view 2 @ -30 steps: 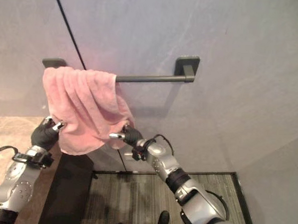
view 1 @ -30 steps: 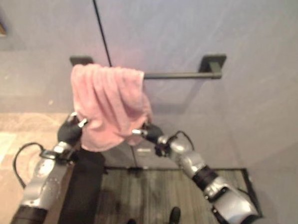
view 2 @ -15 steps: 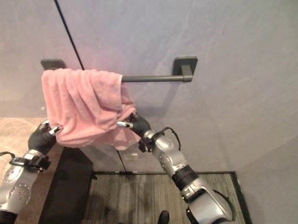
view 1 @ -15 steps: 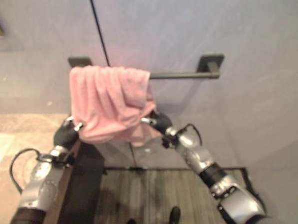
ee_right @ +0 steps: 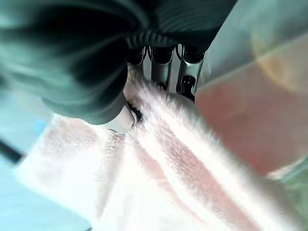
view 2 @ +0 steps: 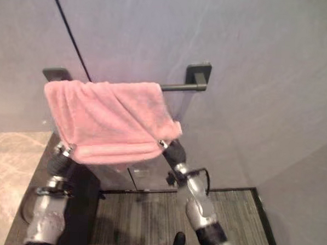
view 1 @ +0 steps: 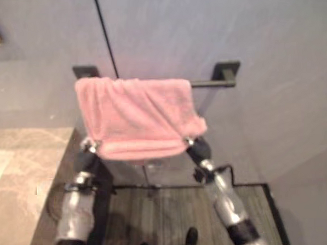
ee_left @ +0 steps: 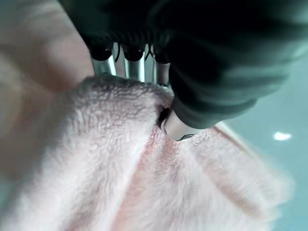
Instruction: Put brush and paste in cup on sink, flatten towel.
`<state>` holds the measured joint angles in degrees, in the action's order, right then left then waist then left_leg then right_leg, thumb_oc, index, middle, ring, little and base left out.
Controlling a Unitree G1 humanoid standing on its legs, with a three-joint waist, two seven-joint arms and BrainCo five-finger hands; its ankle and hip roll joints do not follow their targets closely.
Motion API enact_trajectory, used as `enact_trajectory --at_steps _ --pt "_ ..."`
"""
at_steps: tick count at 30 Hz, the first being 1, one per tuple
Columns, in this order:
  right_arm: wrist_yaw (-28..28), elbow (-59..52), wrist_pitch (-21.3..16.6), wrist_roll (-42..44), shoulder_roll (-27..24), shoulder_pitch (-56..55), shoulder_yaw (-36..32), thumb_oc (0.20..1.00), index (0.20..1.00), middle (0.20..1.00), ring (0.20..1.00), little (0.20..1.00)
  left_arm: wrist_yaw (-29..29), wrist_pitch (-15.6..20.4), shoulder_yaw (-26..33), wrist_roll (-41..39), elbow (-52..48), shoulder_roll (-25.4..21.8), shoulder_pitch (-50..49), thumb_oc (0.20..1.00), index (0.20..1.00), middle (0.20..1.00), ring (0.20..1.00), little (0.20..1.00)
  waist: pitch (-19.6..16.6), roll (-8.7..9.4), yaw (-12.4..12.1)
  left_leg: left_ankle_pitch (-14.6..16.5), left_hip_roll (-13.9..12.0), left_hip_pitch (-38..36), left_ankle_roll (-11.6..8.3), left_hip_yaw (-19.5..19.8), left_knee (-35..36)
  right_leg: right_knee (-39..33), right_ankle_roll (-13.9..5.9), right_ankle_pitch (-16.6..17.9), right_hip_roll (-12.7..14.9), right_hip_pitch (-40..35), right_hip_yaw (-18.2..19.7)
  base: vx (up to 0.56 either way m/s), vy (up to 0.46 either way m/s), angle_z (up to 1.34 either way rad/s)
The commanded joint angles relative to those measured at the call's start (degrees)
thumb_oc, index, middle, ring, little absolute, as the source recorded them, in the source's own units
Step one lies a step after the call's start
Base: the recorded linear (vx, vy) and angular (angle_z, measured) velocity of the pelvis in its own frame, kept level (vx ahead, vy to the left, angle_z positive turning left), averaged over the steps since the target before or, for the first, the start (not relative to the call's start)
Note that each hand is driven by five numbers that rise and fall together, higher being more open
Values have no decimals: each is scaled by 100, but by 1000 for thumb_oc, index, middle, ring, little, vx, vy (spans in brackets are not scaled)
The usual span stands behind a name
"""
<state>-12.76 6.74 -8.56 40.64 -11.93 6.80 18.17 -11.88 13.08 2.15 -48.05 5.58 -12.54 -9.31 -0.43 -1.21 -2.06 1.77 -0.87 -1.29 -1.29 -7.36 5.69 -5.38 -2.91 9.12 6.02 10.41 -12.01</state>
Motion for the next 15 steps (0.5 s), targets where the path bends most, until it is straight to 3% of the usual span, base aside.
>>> enact_trajectory --at_steps 1,15 --pt "255 -229 -613 -226 69 622 -138 200 200 200 200 200 212 417 43 -245 -175 -402 393 200 200 200 200 200 36 46 -13 280 -14 60 217 288 -69 38 -422 -761 384 -902 -274 -24 -24 6" --pt "455 -815 -788 -566 -61 780 74 200 200 200 200 200 506 652 131 -149 -1109 -353 307 200 200 200 200 200 9 17 -8 259 -39 34 203 285 -69 38 -381 -782 367 -944 -293 -12 -13 1"
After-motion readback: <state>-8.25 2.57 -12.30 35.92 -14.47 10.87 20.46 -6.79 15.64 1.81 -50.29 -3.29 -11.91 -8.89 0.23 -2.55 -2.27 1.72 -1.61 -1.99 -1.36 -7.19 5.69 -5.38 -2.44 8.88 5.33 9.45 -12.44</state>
